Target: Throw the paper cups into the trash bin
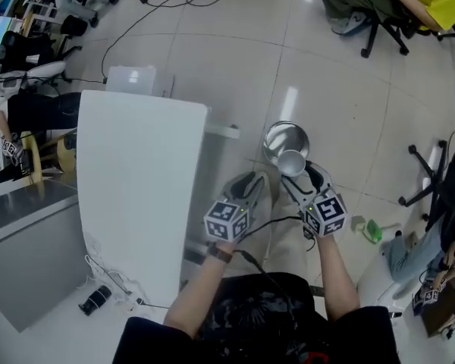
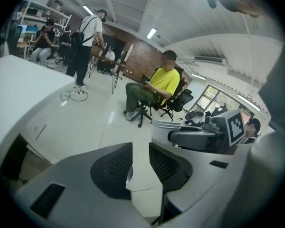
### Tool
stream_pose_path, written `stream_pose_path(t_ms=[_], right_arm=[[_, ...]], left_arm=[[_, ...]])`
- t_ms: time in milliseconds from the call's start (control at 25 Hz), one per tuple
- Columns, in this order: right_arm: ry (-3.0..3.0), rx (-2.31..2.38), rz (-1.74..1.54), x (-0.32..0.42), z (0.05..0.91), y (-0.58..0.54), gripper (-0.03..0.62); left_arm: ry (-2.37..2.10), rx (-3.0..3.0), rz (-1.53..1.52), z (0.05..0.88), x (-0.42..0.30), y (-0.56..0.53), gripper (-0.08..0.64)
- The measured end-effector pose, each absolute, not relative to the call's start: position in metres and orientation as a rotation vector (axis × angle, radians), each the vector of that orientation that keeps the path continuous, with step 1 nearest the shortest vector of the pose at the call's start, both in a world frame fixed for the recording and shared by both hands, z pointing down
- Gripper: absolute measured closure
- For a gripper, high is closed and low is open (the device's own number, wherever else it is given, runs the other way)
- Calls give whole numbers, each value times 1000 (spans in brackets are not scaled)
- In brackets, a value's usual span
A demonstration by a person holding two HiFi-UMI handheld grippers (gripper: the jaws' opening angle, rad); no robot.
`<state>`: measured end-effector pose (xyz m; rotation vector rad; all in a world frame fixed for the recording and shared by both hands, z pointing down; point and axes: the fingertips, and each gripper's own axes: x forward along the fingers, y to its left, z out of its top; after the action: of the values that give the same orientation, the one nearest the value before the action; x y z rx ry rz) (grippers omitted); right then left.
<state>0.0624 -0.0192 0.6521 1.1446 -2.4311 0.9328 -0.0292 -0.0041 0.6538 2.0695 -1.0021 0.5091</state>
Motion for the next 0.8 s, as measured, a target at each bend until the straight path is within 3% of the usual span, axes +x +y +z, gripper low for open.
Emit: stream_pose_path(t_ms=[280, 800], right_arm=[[-2279, 1125, 1032, 68, 791, -20, 296], [-2025, 1019, 1158, 51, 987, -19, 296]], left_arm=[[-1009, 1944, 569, 747, -35, -5, 457], [-965, 1913, 621, 807, -39, -2, 457]])
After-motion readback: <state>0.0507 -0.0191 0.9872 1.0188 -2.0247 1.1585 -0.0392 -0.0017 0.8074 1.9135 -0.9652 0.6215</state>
